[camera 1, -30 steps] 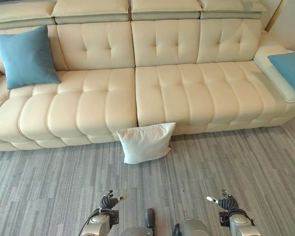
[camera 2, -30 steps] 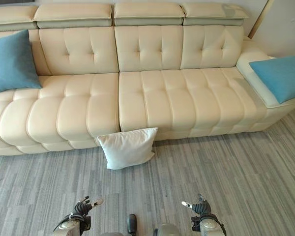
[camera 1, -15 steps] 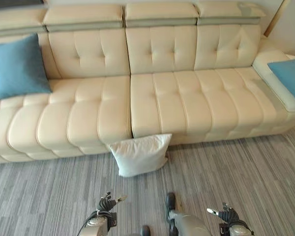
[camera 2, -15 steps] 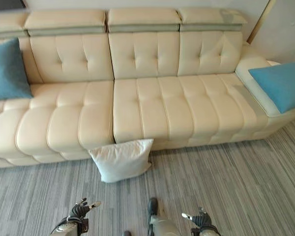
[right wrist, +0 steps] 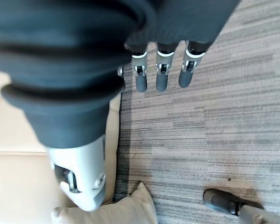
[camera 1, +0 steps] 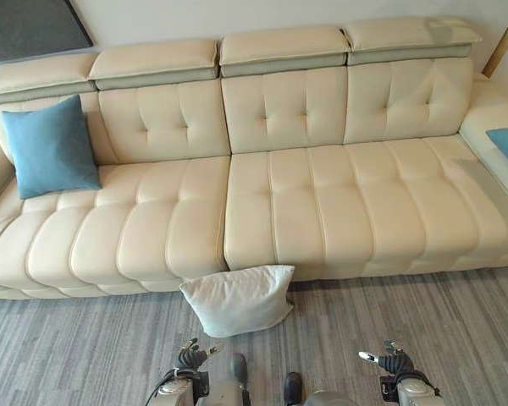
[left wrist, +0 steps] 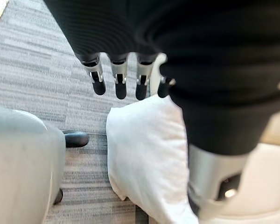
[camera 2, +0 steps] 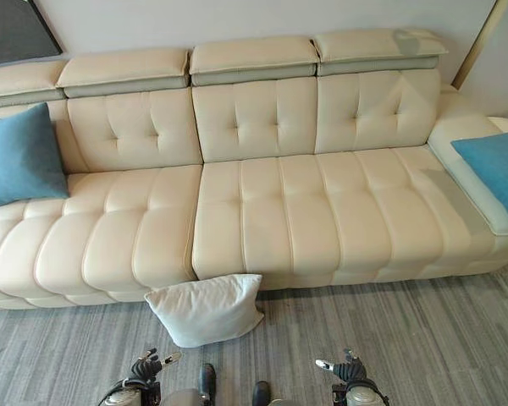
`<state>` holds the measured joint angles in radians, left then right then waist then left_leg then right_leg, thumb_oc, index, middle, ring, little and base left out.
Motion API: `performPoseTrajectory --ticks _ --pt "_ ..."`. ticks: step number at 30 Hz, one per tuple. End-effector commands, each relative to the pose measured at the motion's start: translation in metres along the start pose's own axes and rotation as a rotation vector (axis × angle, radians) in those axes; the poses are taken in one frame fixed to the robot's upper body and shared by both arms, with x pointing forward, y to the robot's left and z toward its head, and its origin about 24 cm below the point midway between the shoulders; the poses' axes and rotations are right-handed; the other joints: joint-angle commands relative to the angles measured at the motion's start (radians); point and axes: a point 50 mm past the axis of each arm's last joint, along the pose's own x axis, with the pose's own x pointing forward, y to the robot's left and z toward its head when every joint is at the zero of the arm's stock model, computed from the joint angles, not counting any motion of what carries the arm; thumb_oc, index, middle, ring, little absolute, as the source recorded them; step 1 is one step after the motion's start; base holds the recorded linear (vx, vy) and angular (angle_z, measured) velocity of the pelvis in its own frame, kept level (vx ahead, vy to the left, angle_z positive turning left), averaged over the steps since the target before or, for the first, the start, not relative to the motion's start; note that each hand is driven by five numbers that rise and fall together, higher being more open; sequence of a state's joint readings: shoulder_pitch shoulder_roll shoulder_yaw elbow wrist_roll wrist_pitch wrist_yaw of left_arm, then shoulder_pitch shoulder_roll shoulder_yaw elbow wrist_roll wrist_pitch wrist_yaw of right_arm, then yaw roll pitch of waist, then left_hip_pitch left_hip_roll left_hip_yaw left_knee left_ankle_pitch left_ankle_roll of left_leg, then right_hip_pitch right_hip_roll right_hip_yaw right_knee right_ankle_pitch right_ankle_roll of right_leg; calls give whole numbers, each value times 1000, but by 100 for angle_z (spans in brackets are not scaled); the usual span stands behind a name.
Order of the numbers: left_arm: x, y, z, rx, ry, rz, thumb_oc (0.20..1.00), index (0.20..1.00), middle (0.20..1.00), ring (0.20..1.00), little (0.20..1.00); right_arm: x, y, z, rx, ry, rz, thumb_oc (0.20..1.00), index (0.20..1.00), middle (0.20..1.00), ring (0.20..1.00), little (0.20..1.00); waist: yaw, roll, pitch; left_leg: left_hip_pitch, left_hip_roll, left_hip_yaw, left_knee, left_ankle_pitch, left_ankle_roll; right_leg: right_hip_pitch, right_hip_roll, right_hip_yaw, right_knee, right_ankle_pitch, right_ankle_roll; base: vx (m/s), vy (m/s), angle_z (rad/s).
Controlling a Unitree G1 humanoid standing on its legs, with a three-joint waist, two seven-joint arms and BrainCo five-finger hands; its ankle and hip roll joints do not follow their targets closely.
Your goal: Pick up all the scattered cushions and arrange them neatly on the sofa.
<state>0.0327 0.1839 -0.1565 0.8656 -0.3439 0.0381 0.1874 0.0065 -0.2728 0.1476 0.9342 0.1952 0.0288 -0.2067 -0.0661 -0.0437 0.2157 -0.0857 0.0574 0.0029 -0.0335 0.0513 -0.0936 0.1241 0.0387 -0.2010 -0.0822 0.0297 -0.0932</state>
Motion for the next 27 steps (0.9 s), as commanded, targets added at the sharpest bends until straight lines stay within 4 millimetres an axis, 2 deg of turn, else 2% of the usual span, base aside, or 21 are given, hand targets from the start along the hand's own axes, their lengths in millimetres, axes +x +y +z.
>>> performPoseTrajectory --ticks 1,5,9,13,15,16,17,19,20,24,27 --pt "0 2 9 16 -43 4 1000 1000 1000 1000 1000 1 -17 5 -41 -37 -42 1000 1000 1000 1000 1000 10 32 -2 35 26 -6 -20 75 14 13 -75 60 78 -197 94 284 273 8" --pt "-1 5 5 21 -35 7 1000 1000 1000 1000 1000 1 -16 4 -51 -31 -34 1000 1000 1000 1000 1000 22 31 -17 55 31 -25 -12 47 17 42 -102 74 60 -195 113 226 310 -5" --pt "2 5 6 67 -28 2 1000 1000 1000 1000 1000 2 -12 2 -27 -12 -31 1000 1000 1000 1000 1000 13 35 -44 83 -15 -9 -54 2 49 28 -157 68 72 -158 162 222 457 13" --pt "4 14 15 111 -52 19 1000 1000 1000 1000 1000 3 -2 9 -25 -25 -8 1000 1000 1000 1000 1000 23 34 -38 102 -49 23 -54 -46 100 -57 -194 99 196 -96 192 156 418 3" --pt "5 20 19 102 -60 42 1000 1000 1000 1000 1000 4 3 17 -35 -50 4 1000 1000 1000 1000 1000 32 36 -25 104 -57 44 -52 -57 116 -102 -215 83 266 -67 197 78 305 -20" --pt "6 22 19 102 -61 48 1000 1000 1000 1000 1000 4 5 18 -39 -54 8 1000 1000 1000 1000 1000 34 36 -22 106 -58 53 -54 -63 119 -115 -214 81 280 -67 197 90 239 -29" --pt "6 24 19 103 -58 54 1000 1000 1000 1000 1000 3 6 19 -38 -56 15 1000 1000 1000 1000 1000 31 35 -22 108 -58 58 -54 -67 118 -130 -190 97 280 -86 192 102 171 -32" --pt "7 27 20 111 -53 61 1000 1000 1000 1000 1000 4 7 20 -42 -54 17 1000 1000 1000 1000 1000 29 30 -23 114 -60 71 -54 -72 114 -144 -140 110 232 -107 185 106 95 -24" --pt "7 29 19 108 -47 65 1000 1000 1000 1000 1000 5 6 19 -43 -48 14 1000 1000 1000 1000 1000 32 28 -24 116 -61 82 -54 -79 114 -144 -133 95 198 -107 183 104 54 -15" --pt "10 32 23 85 -42 87 1000 1000 1000 1000 1000 6 6 21 -41 -49 1 1000 1000 1000 1000 1000 32 15 -12 133 -65 120 -54 -96 106 -212 -90 83 45 -43 187 76 -24 -36" --pt "10 31 26 72 -52 88 1000 1000 1000 1000 1000 6 5 16 -37 -35 -5 1000 1000 1000 1000 1000 24 9 1 169 -69 138 -54 -107 99 -245 -74 53 -5 -9 202 115 -91 -32"
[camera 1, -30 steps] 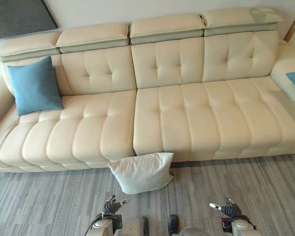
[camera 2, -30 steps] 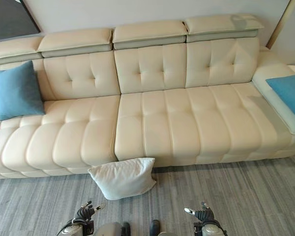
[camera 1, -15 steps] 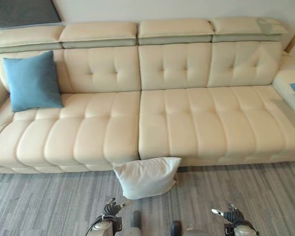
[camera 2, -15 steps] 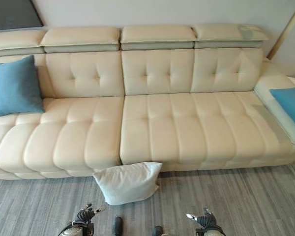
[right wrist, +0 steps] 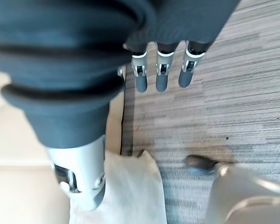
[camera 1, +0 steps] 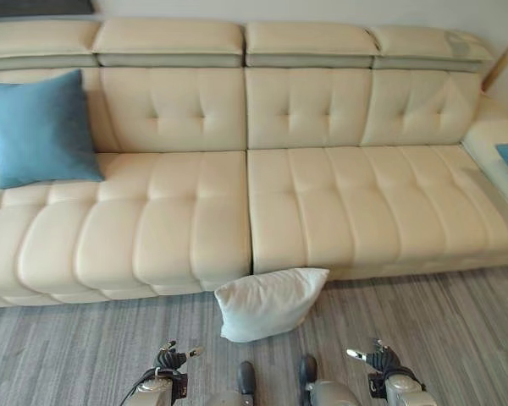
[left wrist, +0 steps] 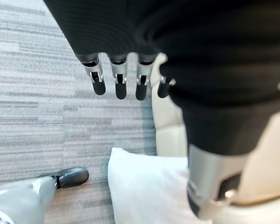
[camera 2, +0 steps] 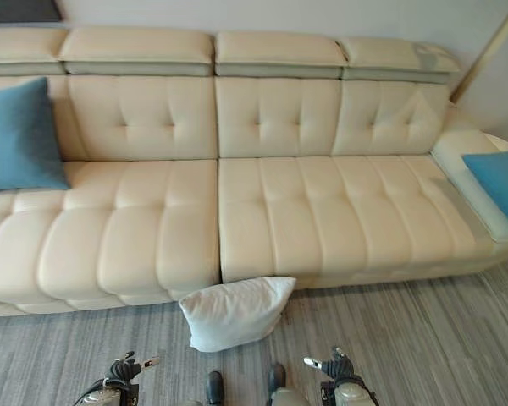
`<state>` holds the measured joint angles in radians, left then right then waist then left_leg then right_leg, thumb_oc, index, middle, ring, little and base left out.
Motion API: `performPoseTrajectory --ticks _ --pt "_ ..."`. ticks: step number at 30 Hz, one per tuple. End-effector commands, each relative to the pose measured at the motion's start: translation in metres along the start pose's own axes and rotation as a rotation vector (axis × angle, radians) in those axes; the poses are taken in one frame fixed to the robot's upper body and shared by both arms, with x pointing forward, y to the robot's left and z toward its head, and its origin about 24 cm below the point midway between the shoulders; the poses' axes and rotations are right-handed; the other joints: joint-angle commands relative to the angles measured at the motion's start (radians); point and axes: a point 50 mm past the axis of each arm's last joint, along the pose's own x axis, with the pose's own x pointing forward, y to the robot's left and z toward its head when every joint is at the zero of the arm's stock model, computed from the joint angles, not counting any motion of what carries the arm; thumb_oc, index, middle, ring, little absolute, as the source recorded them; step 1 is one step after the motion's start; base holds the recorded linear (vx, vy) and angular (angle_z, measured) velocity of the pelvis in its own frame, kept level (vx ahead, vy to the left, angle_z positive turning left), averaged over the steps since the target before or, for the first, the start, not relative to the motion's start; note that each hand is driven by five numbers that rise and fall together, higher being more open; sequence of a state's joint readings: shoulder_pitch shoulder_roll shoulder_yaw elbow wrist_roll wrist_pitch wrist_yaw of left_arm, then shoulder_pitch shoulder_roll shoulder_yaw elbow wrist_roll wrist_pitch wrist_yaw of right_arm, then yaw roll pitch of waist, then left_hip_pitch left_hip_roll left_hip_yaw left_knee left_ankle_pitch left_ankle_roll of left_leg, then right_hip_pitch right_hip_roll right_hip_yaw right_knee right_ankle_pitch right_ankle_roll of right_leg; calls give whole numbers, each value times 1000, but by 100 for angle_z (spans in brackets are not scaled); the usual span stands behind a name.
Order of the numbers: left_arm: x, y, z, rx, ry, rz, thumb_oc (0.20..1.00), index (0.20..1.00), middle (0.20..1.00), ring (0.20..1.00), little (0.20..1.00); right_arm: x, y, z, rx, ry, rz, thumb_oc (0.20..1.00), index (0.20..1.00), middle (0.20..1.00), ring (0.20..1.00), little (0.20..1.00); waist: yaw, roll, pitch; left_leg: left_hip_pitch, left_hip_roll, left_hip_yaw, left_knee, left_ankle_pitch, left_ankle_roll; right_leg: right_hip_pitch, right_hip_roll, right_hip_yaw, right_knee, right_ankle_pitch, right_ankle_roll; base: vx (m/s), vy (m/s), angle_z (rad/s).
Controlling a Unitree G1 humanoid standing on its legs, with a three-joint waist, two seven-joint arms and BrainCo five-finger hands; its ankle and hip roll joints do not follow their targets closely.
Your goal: Pick up all the scattered cushions and arrange them neatly on the sofa.
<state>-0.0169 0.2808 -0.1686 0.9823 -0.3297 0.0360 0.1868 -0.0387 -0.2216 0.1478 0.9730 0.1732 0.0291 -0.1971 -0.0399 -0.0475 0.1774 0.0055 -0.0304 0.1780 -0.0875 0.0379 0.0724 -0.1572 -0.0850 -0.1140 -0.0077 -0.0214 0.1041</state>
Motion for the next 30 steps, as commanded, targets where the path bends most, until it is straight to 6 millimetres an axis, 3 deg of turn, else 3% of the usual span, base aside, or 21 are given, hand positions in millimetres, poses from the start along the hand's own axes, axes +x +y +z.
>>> performPoseTrajectory --ticks 1,5,7,9,10,11,13,14,16,22,30 --pt "2 -6 24 -25 -86 -8 1000 1000 1000 1000 1000 3 -16 8 -40 -28 -54 1000 1000 1000 1000 1000 -2 13 39 79 19 -38 0 -94 -67 37 50 -34 -80 42 4 197 -160 -6" --pt "-1 -18 13 -45 -57 -47 1000 1000 1000 1000 1000 0 -22 -14 -36 39 -62 1000 1000 1000 1000 1000 -22 26 8 140 30 -51 14 -131 -81 96 64 -13 -80 26 -20 287 -228 7" --pt "-2 -23 8 -81 -35 -58 1000 1000 1000 1000 1000 0 -26 -16 -24 44 -73 1000 1000 1000 1000 1000 -27 30 7 116 45 -52 147 -152 -99 129 65 -23 -71 0 -41 199 -196 14" --pt "-2 -23 8 -81 -35 -58 1000 1000 1000 1000 1000 0 -26 -16 -24 44 -73 1000 1000 1000 1000 1000 -29 30 7 114 46 -53 152 -154 -99 129 65 -24 -71 -1 -42 81 -126 22" --pt "-3 -28 8 -104 -30 -69 1000 1000 1000 1000 1000 1 -33 -11 -23 30 -91 1000 1000 1000 1000 1000 -22 30 32 27 37 -84 352 -117 -126 162 60 -29 -55 -25 -69 101 -205 9" --pt "-3 -30 10 -114 -37 -72 1000 1000 1000 1000 1000 1 -36 -9 -21 21 -101 1000 1000 1000 1000 1000 -18 28 43 -9 29 -108 401 -104 -132 166 57 -35 -48 -33 -77 129 -232 27" --pt "-3 -30 9 -123 -32 -70 1000 1000 1000 1000 1000 1 -38 -7 -11 16 -107 1000 1000 1000 1000 1000 -20 23 44 -26 32 -113 341 -113 -124 173 50 -35 -44 -49 -81 102 -49 22" --pt "-4 -30 7 -126 -25 -69 1000 1000 1000 1000 1000 1 -38 -7 -14 16 -108 1000 1000 1000 1000 1000 -19 24 36 -22 56 -114 205 -103 -118 179 46 -39 -48 -58 -80 145 11 -25" --pt "-4 -31 2 -122 -4 -58 1000 1000 1000 1000 1000 0 -38 -11 -25 24 -113 1000 1000 1000 1000 1000 -19 33 38 -30 71 -156 87 -28 -125 180 46 -52 -38 -69 -81 141 72 2" --pt "-4 -27 -13 -99 50 -54 1000 1000 1000 1000 1000 0 -32 -11 -62 27 -80 1000 1000 1000 1000 1000 -18 49 35 26 52 -151 12 -36 -106 209 28 -50 -55 -67 -73 123 197 12" --pt "0 -14 -14 -114 83 4 1000 1000 1000 1000 1000 5 -12 15 -97 -45 -29 1000 1000 1000 1000 1000 10 31 74 -8 30 -141 21 -59 -80 167 0 -33 -64 -39 -44 16 141 3"
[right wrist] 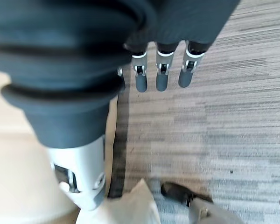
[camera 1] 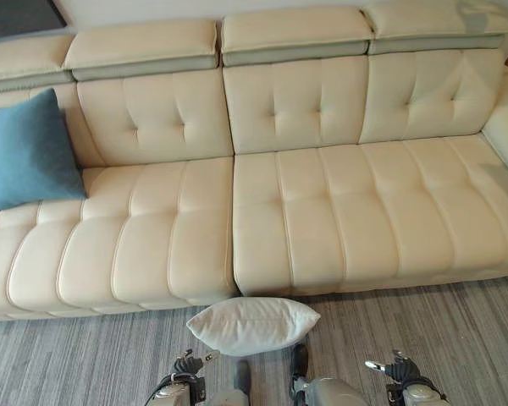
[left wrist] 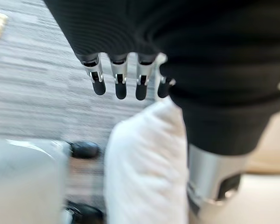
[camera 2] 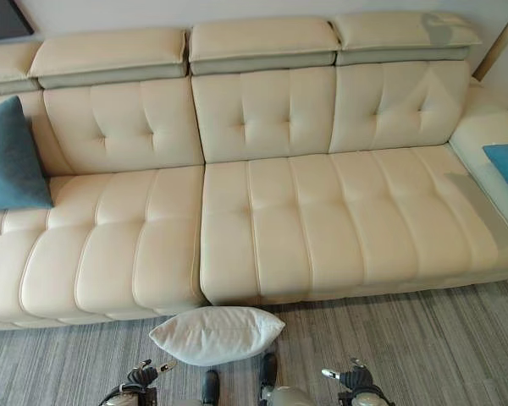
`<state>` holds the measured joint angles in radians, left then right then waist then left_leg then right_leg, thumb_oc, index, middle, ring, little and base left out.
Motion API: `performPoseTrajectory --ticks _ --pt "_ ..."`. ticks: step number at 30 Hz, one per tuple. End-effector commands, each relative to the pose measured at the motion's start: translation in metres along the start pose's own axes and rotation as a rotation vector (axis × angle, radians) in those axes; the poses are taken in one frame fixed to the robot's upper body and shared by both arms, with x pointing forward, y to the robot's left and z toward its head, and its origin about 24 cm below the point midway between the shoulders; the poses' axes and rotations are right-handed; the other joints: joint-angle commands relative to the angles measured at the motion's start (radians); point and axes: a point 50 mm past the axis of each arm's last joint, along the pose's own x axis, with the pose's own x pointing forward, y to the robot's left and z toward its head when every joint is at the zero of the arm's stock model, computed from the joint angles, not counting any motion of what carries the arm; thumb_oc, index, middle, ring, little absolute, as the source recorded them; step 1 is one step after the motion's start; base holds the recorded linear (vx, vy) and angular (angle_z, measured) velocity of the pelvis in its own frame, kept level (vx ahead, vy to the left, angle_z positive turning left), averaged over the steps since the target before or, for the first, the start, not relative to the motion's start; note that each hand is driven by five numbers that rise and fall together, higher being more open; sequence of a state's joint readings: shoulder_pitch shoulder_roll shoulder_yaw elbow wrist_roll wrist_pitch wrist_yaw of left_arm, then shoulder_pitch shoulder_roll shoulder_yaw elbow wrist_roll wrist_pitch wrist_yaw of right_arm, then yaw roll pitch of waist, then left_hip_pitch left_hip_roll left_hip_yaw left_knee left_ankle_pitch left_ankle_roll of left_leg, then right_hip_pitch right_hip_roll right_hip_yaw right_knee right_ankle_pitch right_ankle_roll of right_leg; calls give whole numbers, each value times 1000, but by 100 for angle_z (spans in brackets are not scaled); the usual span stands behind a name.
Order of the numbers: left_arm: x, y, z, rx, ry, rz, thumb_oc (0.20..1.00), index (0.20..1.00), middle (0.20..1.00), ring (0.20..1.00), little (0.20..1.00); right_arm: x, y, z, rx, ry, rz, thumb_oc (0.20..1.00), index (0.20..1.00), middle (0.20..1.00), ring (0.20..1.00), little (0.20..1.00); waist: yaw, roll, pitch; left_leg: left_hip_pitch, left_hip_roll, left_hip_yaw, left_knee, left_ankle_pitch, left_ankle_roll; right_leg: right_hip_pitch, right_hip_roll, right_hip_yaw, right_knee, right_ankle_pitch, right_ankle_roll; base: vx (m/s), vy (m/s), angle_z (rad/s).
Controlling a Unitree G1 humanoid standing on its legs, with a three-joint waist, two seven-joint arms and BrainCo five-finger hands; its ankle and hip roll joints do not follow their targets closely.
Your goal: Pick up all the scattered cushions and arrange them neatly on the sofa.
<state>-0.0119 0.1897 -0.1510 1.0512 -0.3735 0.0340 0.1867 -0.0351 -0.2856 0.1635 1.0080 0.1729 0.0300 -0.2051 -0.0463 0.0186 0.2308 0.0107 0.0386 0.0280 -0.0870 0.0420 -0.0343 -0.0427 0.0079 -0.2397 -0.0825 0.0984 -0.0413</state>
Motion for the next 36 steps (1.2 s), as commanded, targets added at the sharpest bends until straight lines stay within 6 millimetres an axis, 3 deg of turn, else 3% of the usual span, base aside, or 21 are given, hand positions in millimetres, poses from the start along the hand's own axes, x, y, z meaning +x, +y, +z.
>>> performPoseTrajectory --ticks 1,14,20,24,25,26,29,31,32,35,36 --pt "4 15 11 -28 -14 61 1000 1000 1000 1000 1000 2 14 30 -42 -97 34 1000 1000 1000 1000 1000 19 -38 31 -35 -42 9 32 -66 29 37 -97 93 12 -154 103 -97 103 -3" --pt "10 34 79 -36 -173 193 1000 1000 1000 1000 1000 7 11 106 24 -272 -44 1000 1000 1000 1000 1000 24 -34 145 -313 -56 12 149 -53 38 -233 -122 114 93 -113 103 -43 50 3" --pt "0 52 156 -4 -374 299 1000 1000 1000 1000 1000 2 -18 172 99 -438 -163 1000 1000 1000 1000 1000 9 -28 212 -519 -55 23 234 -50 34 -452 -126 124 191 -111 105 -31 25 -1" --pt "-20 63 219 -23 -559 353 1000 1000 1000 1000 1000 -13 -43 225 190 -590 -237 1000 1000 1000 1000 1000 -1 -18 250 -663 -56 23 295 -55 29 -603 -125 134 259 -119 106 0 0 0" --pt "-20 63 219 -23 -560 353 1000 1000 1000 1000 1000 -13 -43 225 190 -591 -237 1000 1000 1000 1000 1000 -1 -18 246 -671 -56 23 296 -53 30 -611 -125 134 260 -118 106 0 0 0" --pt "-32 61 247 -46 -641 350 1000 1000 1000 1000 1000 -23 -51 249 213 -661 -253 1000 1000 1000 1000 1000 -5 -12 264 -742 -55 23 331 -56 29 -682 -128 141 294 -123 103 0 0 0" --pt "-54 49 290 -19 -765 359 1000 1000 1000 1000 1000 -44 -54 290 254 -781 -262 1000 1000 1000 1000 1000 -8 -3 289 -846 -57 17 378 -61 28 -794 -132 151 352 -135 100 8 4 1" --pt "-69 35 314 -3 -844 335 1000 1000 1000 1000 1000 -57 -48 311 258 -850 -243 1000 1000 1000 1000 1000 -10 1 289 -922 -59 17 412 -63 29 -876 -134 157 389 -141 97 26 11 5" --pt "-70 35 315 -4 -848 335 1000 1000 1000 1000 1000 -58 -48 312 259 -853 -243 1000 1000 1000 1000 1000 -11 1 289 -930 -60 17 415 -61 29 -884 -134 157 392 -139 97 28 12 5" --pt "-104 -9 351 39 -1018 228 1000 1000 1000 1000 1000 -86 -25 347 257 -986 -156 1000 1000 1000 1000 1000 -11 5 289 -1050 -59 22 467 -70 30 -1014 -139 169 452 -150 92 37 -13 5" --pt "-105 -9 353 38 -1022 228 1000 1000 1000 1000 1000 -87 -26 348 258 -989 -156 1000 1000 1000 1000 1000 -12 5 289 -1058 -60 22 471 -68 31 -1022 -140 170 455 -148 92 27 -8 4"
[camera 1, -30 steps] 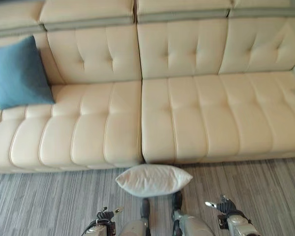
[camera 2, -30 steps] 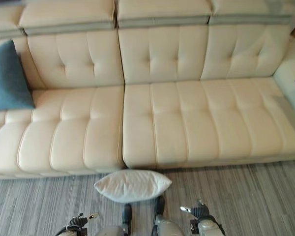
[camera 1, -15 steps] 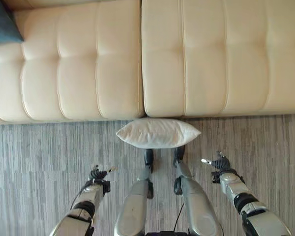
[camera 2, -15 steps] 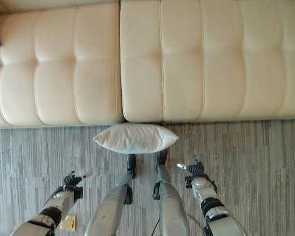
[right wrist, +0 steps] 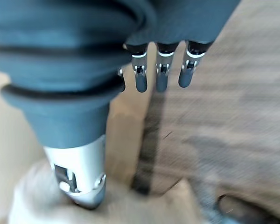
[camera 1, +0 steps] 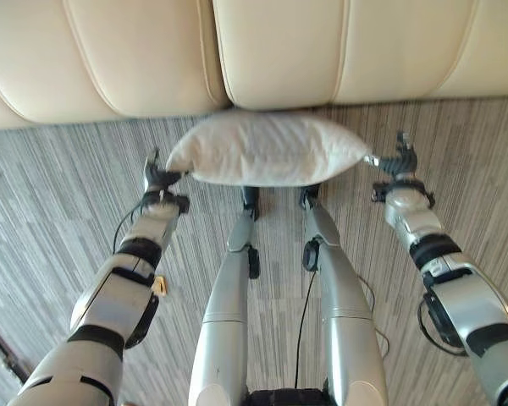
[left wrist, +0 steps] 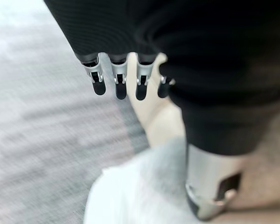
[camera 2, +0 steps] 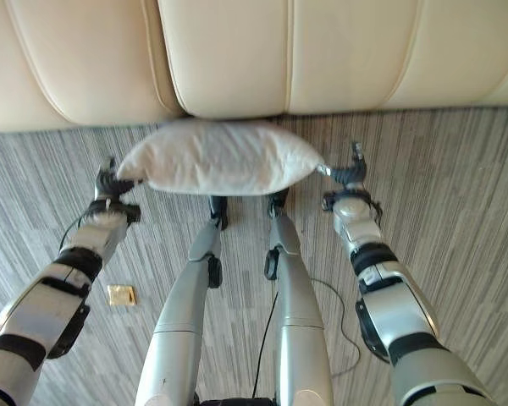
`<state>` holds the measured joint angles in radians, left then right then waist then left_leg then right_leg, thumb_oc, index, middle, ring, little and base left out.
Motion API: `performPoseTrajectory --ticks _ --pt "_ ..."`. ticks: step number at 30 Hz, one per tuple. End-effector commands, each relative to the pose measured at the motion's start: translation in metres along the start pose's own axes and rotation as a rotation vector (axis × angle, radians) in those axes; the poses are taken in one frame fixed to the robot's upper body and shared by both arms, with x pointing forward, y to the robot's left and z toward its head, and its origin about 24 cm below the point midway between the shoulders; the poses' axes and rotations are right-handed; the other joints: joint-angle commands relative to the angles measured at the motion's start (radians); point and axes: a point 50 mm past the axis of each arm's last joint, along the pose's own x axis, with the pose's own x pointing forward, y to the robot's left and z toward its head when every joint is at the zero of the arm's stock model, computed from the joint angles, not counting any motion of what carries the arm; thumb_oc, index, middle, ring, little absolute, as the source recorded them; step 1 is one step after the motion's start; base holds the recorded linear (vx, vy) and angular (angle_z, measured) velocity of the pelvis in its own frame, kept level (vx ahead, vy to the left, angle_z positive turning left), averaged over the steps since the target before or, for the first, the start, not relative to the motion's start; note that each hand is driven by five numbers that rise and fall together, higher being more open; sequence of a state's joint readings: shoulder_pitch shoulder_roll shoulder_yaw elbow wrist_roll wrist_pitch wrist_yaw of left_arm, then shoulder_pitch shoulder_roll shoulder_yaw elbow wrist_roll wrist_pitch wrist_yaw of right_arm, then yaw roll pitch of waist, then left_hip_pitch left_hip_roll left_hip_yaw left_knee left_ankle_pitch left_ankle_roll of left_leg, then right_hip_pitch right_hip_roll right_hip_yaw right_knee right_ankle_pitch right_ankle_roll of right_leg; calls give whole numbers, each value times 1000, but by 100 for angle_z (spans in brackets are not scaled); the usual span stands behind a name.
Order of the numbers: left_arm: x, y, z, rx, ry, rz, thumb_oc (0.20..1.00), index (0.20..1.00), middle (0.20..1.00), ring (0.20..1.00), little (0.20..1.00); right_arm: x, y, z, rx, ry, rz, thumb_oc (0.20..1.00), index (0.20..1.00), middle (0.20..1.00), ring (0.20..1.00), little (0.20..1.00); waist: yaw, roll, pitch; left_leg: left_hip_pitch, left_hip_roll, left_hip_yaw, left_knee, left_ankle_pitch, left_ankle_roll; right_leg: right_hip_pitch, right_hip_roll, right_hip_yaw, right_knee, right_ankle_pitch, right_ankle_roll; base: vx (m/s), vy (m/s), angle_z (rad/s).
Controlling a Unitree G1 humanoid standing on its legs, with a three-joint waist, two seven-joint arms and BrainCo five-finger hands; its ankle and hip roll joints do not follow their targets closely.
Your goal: Pick up all the scattered cushions and arrange them neatly on the sofa.
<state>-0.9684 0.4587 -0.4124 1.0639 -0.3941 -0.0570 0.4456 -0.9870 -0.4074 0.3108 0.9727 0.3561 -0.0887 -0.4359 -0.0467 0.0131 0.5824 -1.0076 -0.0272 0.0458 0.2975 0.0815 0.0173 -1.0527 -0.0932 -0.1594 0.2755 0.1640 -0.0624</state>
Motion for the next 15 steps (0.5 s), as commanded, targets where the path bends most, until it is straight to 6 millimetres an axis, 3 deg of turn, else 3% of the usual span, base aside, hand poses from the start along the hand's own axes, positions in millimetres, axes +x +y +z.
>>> performPoseTrajectory --ticks 1,4,5,7,8,9,10,13,14,15 --pt "-13 -27 1 -46 -41 -63 1000 1000 1000 1000 1000 -17 21 -19 53 24 74 1000 1000 1000 1000 1000 -11 12 -62 -82 4 5 110 -113 -21 -56 -37 97 119 -219 112 18 8 5" --pt "-27 -68 46 -208 -158 -187 1000 1000 1000 1000 1000 -21 50 23 304 -73 151 1000 1000 1000 1000 1000 -11 17 -62 -137 1 9 130 -116 -21 -118 -39 102 144 -223 114 18 0 3" --pt "-29 -73 55 -235 -173 -201 959 959 959 959 959 -22 55 34 367 -99 159 1000 1000 1000 1000 1000 -11 16 -62 -154 0 10 133 -111 -22 -134 -40 104 145 -219 116 5 1 3" --pt "-42 -95 75 -344 -199 -281 507 507 507 507 507 -31 75 59 539 -148 242 1000 1000 1000 1000 1000 -11 13 -62 -163 -2 10 132 -110 -22 -145 -37 105 144 -216 118 -5 8 4" --pt "-50 -107 85 -380 -212 -314 200 200 200 200 200 -37 85 68 601 -168 280 859 859 859 859 859 -12 9 -62 -163 -2 10 130 -112 -24 -146 -38 104 142 -216 119 0 0 0" --pt "-56 -116 93 -388 -233 -350 200 200 200 200 200 -43 94 79 653 -192 333 598 598 598 598 598 -14 6 -62 -175 -2 11 131 -106 -23 -157 -37 104 141 -210 119 0 0 0" --pt "-68 -133 105 -365 -271 -409 200 200 200 200 200 -58 112 91 709 -221 424 200 200 200 200 200 -16 -2 -62 -169 -3 10 122 -103 -25 -154 -34 107 131 -203 121 0 0 0" --pt "-76 -141 113 -317 -314 -449 200 200 200 200 200 -69 127 97 628 -262 499 200 200 200 200 200 -20 -10 -62 -164 -2 14 119 -101 -25 -150 -31 108 126 -195 122 -20 -12 -6" --pt "-78 -143 114 -317 -327 -457 200 200 200 200 200 -74 132 108 562 -321 537 200 200 200 200 200 -22 -16 -62 -159 -1 15 116 -101 -25 -146 -30 107 121 -192 123 -20 -11 -7" --pt "-79 -143 117 -309 -345 -456 200 200 200 200 200 -77 134 108 603 -311 543 200 200 200 200 200 -22 -17 -62 -157 -1 13 113 -99 -24 -144 -28 107 117 -190 124 -22 -7 -6"
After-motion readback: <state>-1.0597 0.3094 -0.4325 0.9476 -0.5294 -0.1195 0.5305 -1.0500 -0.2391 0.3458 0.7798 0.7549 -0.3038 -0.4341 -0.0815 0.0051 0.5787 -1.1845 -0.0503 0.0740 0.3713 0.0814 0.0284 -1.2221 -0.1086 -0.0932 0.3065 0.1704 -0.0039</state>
